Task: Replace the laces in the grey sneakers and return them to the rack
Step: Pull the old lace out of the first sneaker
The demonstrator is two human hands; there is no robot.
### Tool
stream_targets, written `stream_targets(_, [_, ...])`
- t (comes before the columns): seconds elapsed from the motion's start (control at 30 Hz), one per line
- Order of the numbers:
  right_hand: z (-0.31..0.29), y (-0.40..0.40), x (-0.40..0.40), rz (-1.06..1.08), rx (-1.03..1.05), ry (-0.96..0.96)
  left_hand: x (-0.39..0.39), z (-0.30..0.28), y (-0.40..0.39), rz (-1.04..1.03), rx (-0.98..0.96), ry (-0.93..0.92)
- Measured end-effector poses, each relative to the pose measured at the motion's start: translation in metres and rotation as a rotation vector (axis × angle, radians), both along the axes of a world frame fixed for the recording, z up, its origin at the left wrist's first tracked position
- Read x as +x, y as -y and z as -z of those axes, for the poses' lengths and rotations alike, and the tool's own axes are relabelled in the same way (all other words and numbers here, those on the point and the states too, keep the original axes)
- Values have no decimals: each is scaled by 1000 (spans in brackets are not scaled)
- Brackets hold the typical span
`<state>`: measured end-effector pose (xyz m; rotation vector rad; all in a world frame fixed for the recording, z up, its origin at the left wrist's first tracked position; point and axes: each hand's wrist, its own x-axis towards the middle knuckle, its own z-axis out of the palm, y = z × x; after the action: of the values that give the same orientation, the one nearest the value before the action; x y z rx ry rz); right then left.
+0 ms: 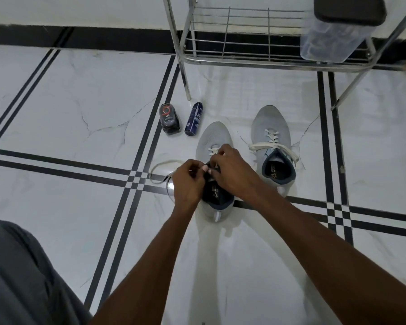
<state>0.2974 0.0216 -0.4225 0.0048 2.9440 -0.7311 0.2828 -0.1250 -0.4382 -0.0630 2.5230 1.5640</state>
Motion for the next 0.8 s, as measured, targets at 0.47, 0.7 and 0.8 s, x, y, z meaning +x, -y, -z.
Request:
stream_targets(0.47, [4, 7, -1, -3, 111, 72, 3, -4, 3, -28, 97, 57])
stream_targets(0.7, [2, -2, -5, 2, -23, -93, 3, -6, 3, -21, 103, 41])
stream_targets(0.8, [2, 4, -2, -47, 42, -147, 2, -6, 4, -17, 109, 36])
